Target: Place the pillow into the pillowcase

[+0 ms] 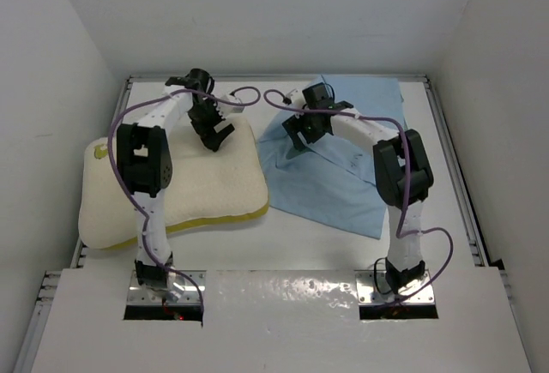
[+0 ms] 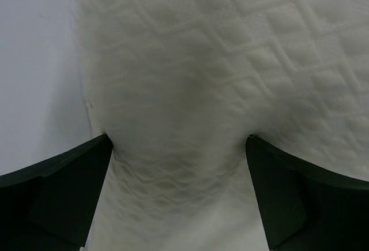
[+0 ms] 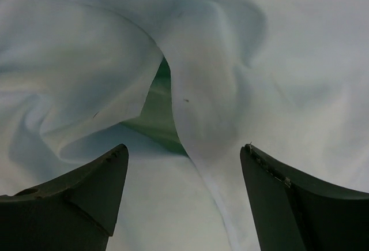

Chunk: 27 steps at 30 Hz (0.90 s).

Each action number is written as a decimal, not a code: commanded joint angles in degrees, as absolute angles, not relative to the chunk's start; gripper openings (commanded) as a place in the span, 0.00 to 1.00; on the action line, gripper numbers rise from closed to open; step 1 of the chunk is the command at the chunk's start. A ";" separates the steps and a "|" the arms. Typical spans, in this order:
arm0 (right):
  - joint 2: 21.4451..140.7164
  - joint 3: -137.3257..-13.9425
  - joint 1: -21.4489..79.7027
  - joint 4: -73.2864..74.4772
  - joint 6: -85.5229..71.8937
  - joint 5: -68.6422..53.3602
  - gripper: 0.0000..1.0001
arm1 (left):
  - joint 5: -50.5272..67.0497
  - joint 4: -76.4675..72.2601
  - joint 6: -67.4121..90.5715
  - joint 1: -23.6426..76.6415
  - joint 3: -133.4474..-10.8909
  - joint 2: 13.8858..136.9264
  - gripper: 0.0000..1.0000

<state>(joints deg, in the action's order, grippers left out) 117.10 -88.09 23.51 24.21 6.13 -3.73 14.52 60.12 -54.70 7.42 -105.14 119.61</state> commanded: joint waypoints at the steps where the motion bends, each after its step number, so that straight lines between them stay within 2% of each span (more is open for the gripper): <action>1: 118.65 -89.30 23.64 20.40 7.30 -3.96 0.78 | 14.33 52.41 -50.82 5.98 -108.28 120.23 1.00; 4: 120.93 -89.64 23.64 19.42 6.94 -2.90 0.78 | 14.32 44.66 -46.41 4.05 -110.30 123.39 1.00; 8: 122.78 -88.07 23.64 16.62 6.07 -2.55 0.75 | 17.05 49.46 -52.09 4.04 -107.16 125.59 1.00; 10: 123.48 -86.93 23.64 14.25 5.37 -1.15 0.70 | 14.79 52.11 -56.06 4.48 -100.68 125.95 1.00; 13: 124.45 -87.19 23.55 11.35 3.69 2.63 0.58 | 8.98 45.46 -57.04 4.39 -90.90 125.33 0.95; 14: 124.63 -87.36 23.64 10.47 3.34 4.03 0.56 | 8.09 43.79 -56.08 4.39 -89.49 125.33 0.83; 16: 124.80 -88.24 23.56 8.79 3.08 5.70 0.56 | 7.99 42.80 -54.68 4.39 -89.21 126.03 0.69; 17: 124.89 -88.68 23.64 8.35 3.08 7.37 0.56 | 8.43 42.98 -54.15 4.39 -89.64 126.30 0.47; 18: 124.89 -89.38 23.64 7.31 2.90 7.82 0.56 | 9.66 43.76 -53.53 4.39 -90.34 126.39 0.32; 19: 125.07 -89.65 23.56 6.69 2.81 8.17 0.56 | 10.19 43.77 -51.61 4.31 -91.40 126.13 0.12; 20: 125.16 -89.65 23.55 5.72 2.64 9.04 0.55 | 10.37 43.42 -50.46 4.22 -91.58 125.60 0.00; 22: 125.42 -88.25 23.55 1.68 2.46 9.58 0.54 | 13.17 44.03 -50.01 3.69 -91.50 122.63 0.00; 24: 126.56 -87.02 23.55 -1.74 3.25 9.84 0.47 | 14.32 44.91 -50.10 3.43 -91.06 119.98 0.00; 25: 127.17 -87.19 23.55 -2.02 3.43 9.76 0.38 | 14.24 45.35 -51.14 3.43 -90.97 117.53 0.00; 26: 128.13 -87.45 23.55 -2.11 3.34 9.58 0.20 | 12.93 45.87 -51.33 3.34 -90.97 116.55 0.00; 27: 128.49 -87.36 23.55 -2.98 2.64 10.10 0.11 | 12.40 47.18 -51.50 3.25 -91.58 115.59 0.00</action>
